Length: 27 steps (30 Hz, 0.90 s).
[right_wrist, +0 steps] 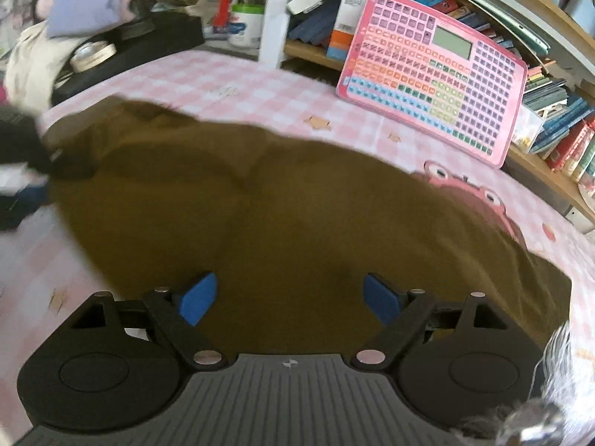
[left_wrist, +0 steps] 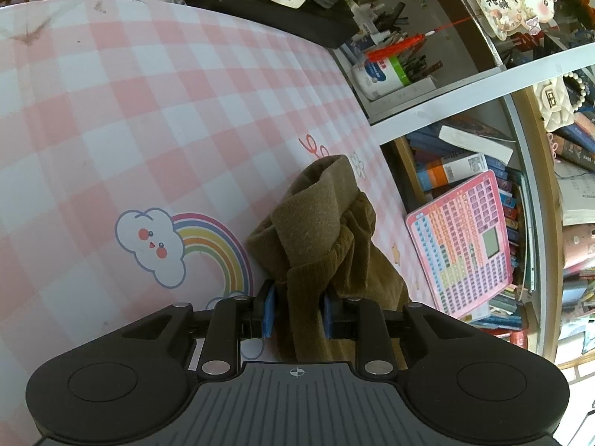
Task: Fold clothes
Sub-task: 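Lift the trouser end with the left gripper and fold it over the stack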
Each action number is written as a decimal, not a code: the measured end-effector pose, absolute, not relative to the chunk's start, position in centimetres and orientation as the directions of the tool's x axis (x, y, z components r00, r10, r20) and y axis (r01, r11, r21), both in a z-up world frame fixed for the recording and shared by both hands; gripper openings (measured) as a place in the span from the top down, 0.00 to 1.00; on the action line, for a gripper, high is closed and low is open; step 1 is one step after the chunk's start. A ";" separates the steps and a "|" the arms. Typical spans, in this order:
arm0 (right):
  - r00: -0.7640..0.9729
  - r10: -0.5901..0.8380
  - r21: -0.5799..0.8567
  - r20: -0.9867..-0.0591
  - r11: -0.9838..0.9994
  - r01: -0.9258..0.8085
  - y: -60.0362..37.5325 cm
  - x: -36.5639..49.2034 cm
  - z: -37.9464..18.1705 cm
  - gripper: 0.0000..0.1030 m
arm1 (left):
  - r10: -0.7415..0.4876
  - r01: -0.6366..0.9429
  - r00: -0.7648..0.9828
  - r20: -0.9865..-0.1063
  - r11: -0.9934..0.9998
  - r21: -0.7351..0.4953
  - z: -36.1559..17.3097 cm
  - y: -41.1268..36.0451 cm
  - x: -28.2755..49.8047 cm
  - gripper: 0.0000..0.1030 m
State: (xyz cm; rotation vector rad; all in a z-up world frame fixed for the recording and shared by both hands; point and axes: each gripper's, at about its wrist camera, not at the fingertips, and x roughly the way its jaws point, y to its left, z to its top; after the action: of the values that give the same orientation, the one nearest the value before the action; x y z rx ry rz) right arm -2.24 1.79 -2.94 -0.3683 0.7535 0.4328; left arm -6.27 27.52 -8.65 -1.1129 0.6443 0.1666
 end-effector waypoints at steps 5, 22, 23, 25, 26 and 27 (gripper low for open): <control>0.639 0.239 -0.174 -0.731 0.840 -0.514 2.0 -2.5 -3.0 0.18 | -0.167 -0.433 0.810 -0.562 0.475 -0.766 -8.4 27.3 -6.0 0.82; 0.510 0.489 0.114 -0.707 0.791 -0.601 -8.4 -1.4 0.2 0.18 | -0.019 -0.212 0.868 -0.497 0.889 -0.405 4.2 14.6 -6.6 0.86; 0.500 0.506 0.127 -0.703 0.781 -0.612 -9.9 -1.5 0.3 0.18 | -0.005 -0.208 0.867 -0.499 0.905 -0.371 4.5 13.4 -6.6 0.86; 0.483 0.522 0.137 -0.703 0.766 -0.627 -12.4 -1.7 0.1 0.18 | 0.020 -0.196 0.863 -0.505 0.934 -0.297 5.2 10.8 -6.4 0.85; 0.475 0.526 0.143 -0.705 0.763 -0.631 -13.6 -1.8 -0.1 0.18 | 0.032 -0.186 0.861 -0.508 0.949 -0.256 5.5 9.5 -6.3 0.85; 0.468 0.530 0.153 -0.708 0.761 -0.630 -14.8 -1.8 -0.3 0.18 | 0.039 -0.176 0.857 -0.513 0.959 -0.220 5.5 8.1 -6.2 0.85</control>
State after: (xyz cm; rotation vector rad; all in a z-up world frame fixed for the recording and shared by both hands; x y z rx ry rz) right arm -1.84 -14.79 -0.30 -0.1361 0.8171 0.7140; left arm -6.23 8.14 5.55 -0.2656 0.5301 0.1145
